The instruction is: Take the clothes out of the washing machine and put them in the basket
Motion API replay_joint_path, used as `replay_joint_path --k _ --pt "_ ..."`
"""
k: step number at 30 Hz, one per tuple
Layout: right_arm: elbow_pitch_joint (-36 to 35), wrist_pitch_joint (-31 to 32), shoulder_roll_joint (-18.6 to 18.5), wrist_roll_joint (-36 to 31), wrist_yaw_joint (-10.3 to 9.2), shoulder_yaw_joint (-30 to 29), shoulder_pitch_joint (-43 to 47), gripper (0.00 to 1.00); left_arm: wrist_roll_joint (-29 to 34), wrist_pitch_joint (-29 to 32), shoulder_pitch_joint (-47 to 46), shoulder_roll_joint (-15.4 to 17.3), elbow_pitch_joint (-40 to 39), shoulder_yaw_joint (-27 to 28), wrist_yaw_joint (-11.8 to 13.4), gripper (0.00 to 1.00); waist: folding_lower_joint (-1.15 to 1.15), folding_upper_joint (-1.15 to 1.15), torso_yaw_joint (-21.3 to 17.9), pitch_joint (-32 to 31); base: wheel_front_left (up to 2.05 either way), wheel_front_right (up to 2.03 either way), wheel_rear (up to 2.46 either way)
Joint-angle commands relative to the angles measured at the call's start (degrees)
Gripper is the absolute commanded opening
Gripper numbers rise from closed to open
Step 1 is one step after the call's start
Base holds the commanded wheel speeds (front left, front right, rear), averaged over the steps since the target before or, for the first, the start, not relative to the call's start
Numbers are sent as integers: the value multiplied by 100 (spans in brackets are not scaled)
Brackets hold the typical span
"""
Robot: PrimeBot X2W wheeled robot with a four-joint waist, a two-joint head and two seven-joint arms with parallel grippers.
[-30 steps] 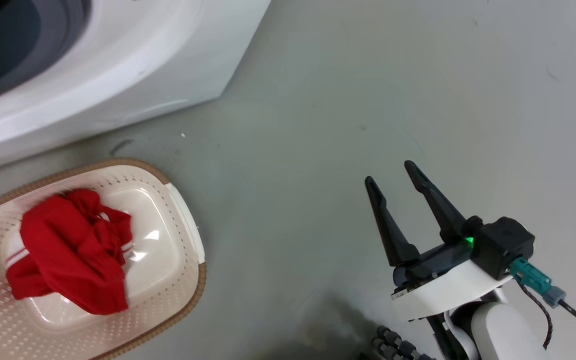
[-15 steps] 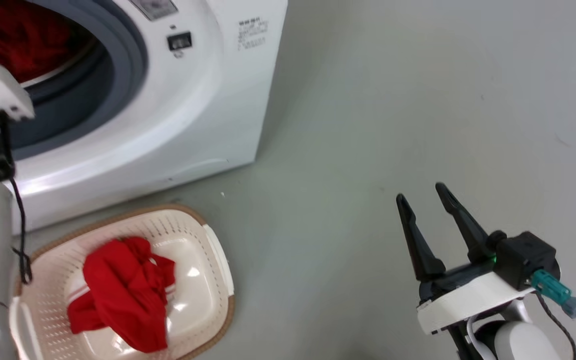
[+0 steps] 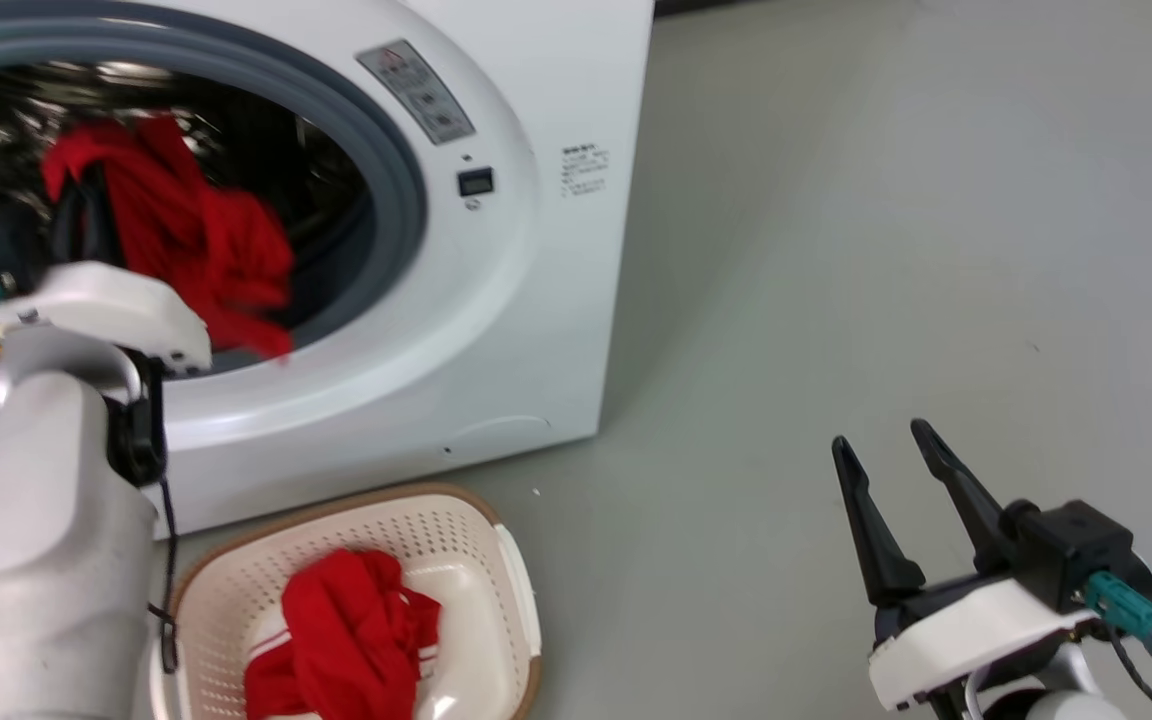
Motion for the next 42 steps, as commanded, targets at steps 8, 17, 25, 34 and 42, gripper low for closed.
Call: replay_joint_path --k 8,17,25,34,42 --pt "-142 203 8 -11 -4 -184 356 100 193 -30 926 -286 -1022 31 14 0 2 0 508 -705 0 0 0" --pt "-302 343 8 -56 -4 -390 588 100 297 38 1773 -530 -2229 -219 112 0 2 0 811 -1078 0 0 0" --pt "-405 457 9 -57 -4 -449 754 100 392 321 2573 -667 -3545 -477 287 0 2 0 1007 -1231 0 0 0" --pt "-506 527 8 -76 -4 -395 660 100 322 724 3447 -816 -4103 -743 410 0 2 0 1090 -1047 0 0 0" --pt "-536 489 8 -55 -4 -340 431 100 94 465 3801 -1161 -3135 -903 422 0 2 0 1018 -559 0 0 0"
